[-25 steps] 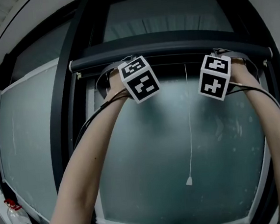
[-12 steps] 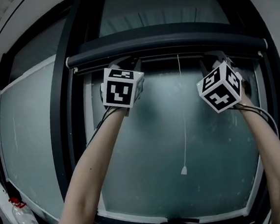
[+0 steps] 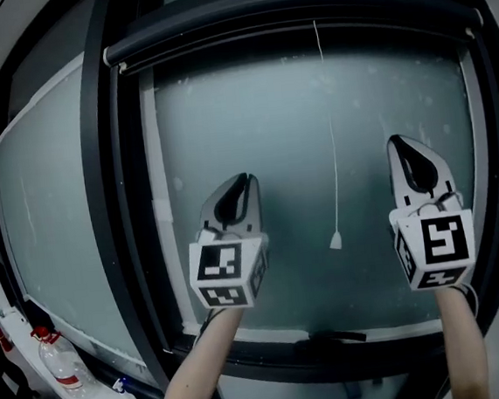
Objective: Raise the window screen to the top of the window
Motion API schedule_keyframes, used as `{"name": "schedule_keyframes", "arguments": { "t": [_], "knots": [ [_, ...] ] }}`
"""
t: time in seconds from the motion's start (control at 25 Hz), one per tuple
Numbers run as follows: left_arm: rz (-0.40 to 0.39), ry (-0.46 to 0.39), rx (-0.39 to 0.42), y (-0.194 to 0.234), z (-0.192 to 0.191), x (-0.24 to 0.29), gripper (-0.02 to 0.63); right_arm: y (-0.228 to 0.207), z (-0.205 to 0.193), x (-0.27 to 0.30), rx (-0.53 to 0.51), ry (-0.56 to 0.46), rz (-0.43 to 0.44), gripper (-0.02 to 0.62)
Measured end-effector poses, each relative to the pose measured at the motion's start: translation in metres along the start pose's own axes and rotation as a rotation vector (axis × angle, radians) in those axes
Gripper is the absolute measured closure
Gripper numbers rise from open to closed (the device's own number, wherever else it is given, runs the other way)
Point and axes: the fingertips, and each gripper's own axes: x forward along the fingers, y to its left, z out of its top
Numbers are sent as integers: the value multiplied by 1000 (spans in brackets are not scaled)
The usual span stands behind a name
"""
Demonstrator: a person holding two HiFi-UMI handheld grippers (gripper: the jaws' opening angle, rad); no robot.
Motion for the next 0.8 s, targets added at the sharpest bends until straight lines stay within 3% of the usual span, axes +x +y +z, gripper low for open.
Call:
{"name": "schedule_keyframes", "arguments": {
  "t": [0.12,0.28,0.36,0.44,0.52,0.68,0.8],
  "knots": [
    [-33,100,58,-36,-61,-75,585,24,-42,-67,207,80,27,588],
    [35,248,-46,-61,-141,-177,589,83,-125,-171,442,216,-21,588],
    [59,342,-140,-83,-184,-230,589,125,-169,-231,485,331,-18,588],
    [36,428,-274,-113,-218,-278,589,163,-204,-288,561,462,18,588],
    [2,503,-349,-138,-238,-316,589,191,-224,-330,665,567,55,588],
    [-29,617,-381,-165,-263,-361,597,218,-233,-372,664,681,97,588],
    [-45,618,-373,-166,-263,-361,603,227,-231,-377,631,704,98,588]
  ]
}}
